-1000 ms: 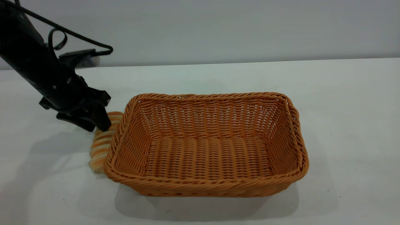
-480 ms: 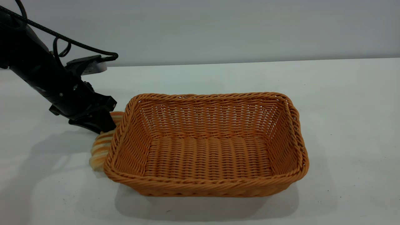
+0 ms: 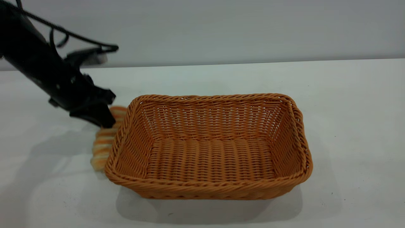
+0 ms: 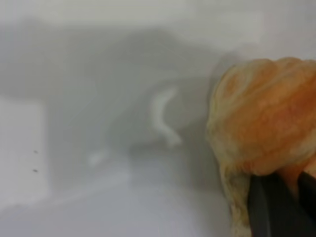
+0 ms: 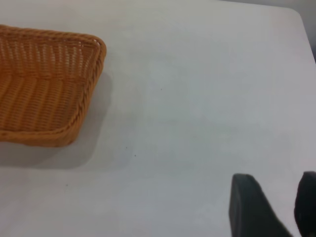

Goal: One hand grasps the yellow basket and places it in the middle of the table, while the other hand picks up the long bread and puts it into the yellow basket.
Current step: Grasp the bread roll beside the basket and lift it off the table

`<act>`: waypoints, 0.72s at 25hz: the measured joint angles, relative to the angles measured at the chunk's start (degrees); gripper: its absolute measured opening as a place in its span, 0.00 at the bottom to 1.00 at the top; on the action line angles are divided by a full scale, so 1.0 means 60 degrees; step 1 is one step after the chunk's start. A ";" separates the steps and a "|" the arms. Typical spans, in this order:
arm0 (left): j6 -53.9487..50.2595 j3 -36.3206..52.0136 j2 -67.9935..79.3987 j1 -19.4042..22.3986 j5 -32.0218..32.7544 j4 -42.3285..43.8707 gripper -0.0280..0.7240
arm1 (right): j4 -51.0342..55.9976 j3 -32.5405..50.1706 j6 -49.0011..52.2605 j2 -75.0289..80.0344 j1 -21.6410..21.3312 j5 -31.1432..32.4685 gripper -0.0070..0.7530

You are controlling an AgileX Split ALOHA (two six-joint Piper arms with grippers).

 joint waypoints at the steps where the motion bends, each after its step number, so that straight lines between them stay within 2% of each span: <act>1: -0.0018 0.0000 -0.0166 0.0000 0.0019 0.0075 0.09 | 0.0000 0.0000 0.0000 0.0000 0.0000 0.0000 0.36; 8: -0.0925 0.0018 -0.1325 0.0000 0.0258 0.1010 0.09 | 0.0000 0.0000 0.0000 0.0000 0.0000 0.0000 0.36; 13: -0.1123 0.0037 -0.2207 0.0000 0.0488 0.1115 0.09 | 0.0000 0.0000 0.0000 0.0000 0.0000 0.0000 0.36; 18: -0.0949 -0.0296 -0.2718 -0.0099 0.1397 0.1022 0.09 | 0.0000 0.0000 0.0000 0.0000 0.0000 0.0000 0.36</act>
